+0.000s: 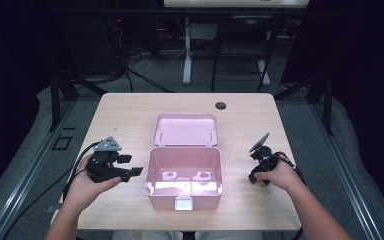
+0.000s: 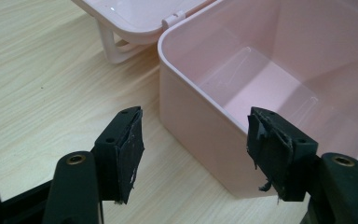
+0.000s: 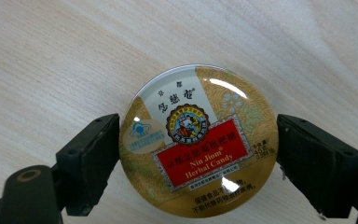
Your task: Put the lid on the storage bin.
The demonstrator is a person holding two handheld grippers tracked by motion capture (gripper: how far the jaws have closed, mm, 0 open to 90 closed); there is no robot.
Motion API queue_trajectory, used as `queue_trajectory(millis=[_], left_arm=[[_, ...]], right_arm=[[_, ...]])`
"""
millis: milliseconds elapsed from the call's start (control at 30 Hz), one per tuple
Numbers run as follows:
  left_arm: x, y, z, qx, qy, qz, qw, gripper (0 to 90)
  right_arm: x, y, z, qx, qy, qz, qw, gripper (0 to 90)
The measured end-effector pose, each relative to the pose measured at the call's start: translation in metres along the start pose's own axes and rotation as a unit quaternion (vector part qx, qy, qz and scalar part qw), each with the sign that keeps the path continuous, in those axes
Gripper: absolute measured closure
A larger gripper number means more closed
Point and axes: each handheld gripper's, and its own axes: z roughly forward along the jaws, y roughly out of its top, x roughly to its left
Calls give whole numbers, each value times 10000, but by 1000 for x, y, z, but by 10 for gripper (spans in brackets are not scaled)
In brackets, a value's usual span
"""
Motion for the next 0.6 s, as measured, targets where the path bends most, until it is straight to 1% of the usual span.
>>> queue_trajectory(millis=[167,200,267,300,367,533,600], left_arm=[[0,0,0,8,0,-1,10000,359],[0,0,1,-1,2,-3,10000,359],[0,0,1,-3,-5,-5,10000,359],[0,0,1,0,4,-5,10000,359],[0,0,1,-2,7,-5,10000,359],[1,0,1,7,3,2,10000,359],[1,-1,1,6,3,2,10000,358]], right_arm=[[0,0,3,6,16,27,10000,158],[0,0,5,-29,24,75,10000,159],[-1,0,5,49,1,49,10000,160],[-1,0,5,60,5,74,10000,160],[-1,0,6,54,6,22,10000,162],[0,0,9,110,8,47,9999,182],[0,0,9,131,48,69,9999,183]])
